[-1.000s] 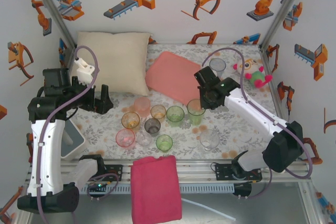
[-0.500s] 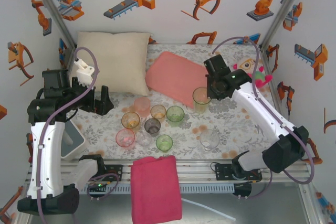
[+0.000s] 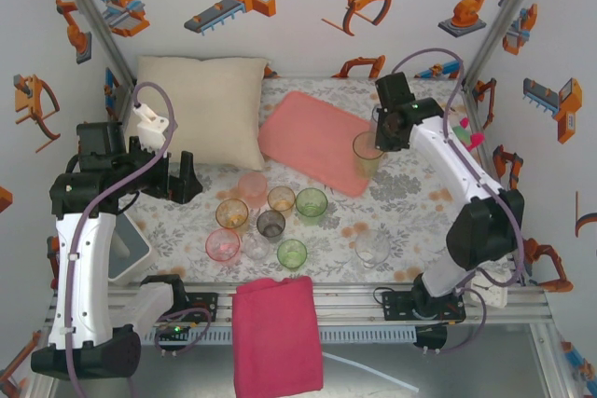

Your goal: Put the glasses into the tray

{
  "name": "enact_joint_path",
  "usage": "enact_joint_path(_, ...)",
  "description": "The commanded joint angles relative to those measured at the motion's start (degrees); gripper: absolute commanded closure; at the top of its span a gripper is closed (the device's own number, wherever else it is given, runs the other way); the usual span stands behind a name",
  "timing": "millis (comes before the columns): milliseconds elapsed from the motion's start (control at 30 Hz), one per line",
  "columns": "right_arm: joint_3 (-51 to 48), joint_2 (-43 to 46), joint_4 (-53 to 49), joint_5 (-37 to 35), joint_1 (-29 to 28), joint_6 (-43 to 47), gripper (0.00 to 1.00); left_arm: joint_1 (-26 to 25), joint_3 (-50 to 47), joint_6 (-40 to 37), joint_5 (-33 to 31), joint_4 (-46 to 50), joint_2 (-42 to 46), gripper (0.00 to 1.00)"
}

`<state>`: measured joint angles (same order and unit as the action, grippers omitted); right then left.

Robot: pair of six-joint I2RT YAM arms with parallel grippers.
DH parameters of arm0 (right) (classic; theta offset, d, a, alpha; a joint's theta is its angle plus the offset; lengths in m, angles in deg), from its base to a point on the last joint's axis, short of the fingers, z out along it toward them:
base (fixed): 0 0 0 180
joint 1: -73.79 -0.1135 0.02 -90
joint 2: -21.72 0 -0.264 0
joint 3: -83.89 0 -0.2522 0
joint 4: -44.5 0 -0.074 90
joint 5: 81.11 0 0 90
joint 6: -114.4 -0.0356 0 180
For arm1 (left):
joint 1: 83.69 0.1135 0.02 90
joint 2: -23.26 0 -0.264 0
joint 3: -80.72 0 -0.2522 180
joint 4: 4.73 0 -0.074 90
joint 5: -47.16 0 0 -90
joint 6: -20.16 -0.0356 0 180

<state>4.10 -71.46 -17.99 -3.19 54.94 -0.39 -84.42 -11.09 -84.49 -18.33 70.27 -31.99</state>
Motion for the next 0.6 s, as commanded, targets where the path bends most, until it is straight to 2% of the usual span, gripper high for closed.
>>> enact_joint_path(0,3.3,-1.9,2.3,0.2,0.6,0.4,1.0,-0.3,0.3,0.3,0.5,0.0,-0.2,0.03)
enact_joint_path(567,3.4,-6.6,3.6,-0.3,4.3,-0.4,1.0,-0.3,-0.5,-0.3,-0.1,-0.2,-0.3,0.03)
